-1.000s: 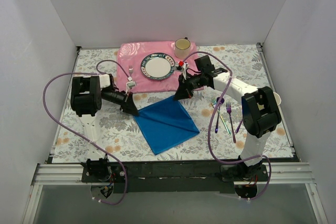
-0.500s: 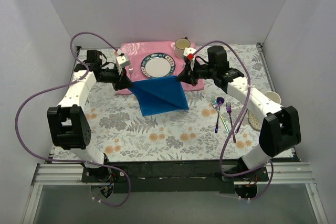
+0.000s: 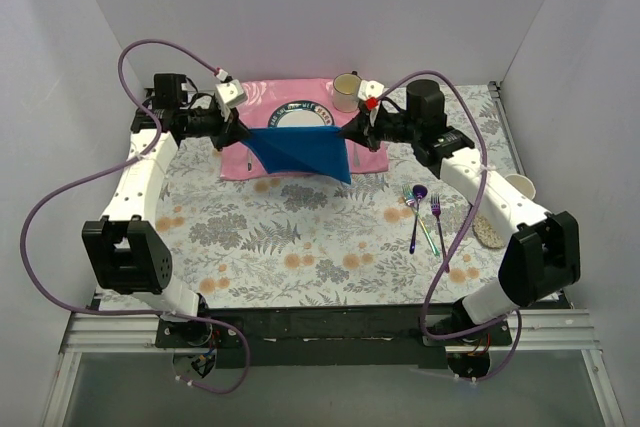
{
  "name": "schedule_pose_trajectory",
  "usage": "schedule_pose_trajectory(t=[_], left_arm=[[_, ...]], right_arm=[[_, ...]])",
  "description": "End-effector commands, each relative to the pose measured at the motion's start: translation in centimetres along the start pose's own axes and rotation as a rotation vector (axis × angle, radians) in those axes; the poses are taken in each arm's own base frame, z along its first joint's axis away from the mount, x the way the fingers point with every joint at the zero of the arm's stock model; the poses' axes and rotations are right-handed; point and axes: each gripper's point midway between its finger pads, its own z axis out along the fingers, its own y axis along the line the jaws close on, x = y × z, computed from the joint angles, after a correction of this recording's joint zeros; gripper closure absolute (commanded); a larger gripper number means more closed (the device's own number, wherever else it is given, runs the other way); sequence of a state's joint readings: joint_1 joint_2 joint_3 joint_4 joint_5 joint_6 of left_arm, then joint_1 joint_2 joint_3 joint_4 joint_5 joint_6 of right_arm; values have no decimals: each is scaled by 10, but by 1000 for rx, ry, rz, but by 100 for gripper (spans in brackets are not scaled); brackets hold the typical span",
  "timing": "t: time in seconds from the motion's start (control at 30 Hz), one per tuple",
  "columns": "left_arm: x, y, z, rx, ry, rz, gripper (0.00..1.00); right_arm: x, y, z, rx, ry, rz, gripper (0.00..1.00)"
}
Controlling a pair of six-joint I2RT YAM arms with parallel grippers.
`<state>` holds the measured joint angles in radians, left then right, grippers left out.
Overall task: Fold the napkin into a case and place the utensils inside
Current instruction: Turn over the upper triangle folded napkin at the center of the board.
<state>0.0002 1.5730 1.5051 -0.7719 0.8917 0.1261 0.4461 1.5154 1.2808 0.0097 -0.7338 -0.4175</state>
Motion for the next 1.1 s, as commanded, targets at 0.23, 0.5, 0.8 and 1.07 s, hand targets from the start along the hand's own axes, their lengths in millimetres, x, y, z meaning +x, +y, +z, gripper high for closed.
schedule_pose_trajectory(t=[0.23, 0.5, 0.8, 1.07], left_arm=[[-12, -11, -27, -66, 98, 45, 100], [-28, 33, 3, -130, 48, -65, 100], [-39, 10, -3, -118, -27, 135, 100], [85, -102, 30, 111, 167, 289, 100]], right_arm=[[-1, 14, -26, -8, -1, 47, 99], [11, -43, -11, 80, -15, 64, 99], [0, -37, -24, 69, -44, -170, 99], [108, 68, -19, -131, 94, -364, 99]])
